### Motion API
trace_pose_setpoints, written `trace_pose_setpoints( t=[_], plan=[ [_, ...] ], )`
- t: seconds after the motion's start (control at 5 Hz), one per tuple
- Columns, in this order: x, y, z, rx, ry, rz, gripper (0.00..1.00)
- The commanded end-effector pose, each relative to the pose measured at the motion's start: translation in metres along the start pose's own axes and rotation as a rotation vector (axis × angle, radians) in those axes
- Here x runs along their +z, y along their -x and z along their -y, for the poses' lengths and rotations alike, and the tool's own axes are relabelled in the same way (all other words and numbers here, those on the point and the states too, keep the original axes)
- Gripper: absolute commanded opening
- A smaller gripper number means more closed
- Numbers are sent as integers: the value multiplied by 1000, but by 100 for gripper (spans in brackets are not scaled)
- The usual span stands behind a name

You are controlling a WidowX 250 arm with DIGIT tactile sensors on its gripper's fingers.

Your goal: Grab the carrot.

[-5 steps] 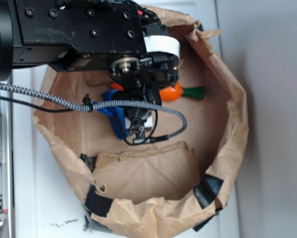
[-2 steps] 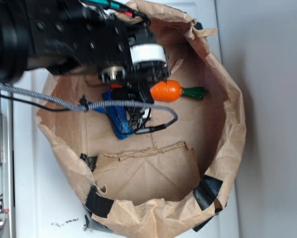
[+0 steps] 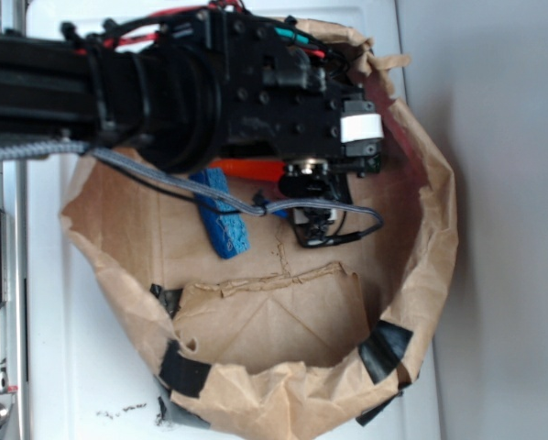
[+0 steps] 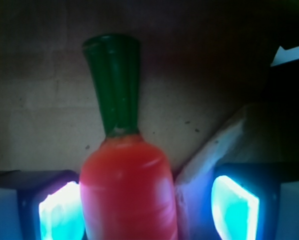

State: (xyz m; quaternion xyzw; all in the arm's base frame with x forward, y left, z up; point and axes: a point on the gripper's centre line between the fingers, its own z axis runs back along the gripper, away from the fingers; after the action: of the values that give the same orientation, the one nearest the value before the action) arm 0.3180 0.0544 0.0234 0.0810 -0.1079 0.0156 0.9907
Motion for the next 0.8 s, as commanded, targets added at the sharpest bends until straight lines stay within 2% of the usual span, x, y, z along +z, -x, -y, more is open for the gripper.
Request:
trace_pose_setpoints(
  t=[0.0, 0.6],
  plan=[
    [-9, -2, 9, 7, -29, 22, 0],
    [81, 15, 0, -6, 167, 98, 0]
  ],
)
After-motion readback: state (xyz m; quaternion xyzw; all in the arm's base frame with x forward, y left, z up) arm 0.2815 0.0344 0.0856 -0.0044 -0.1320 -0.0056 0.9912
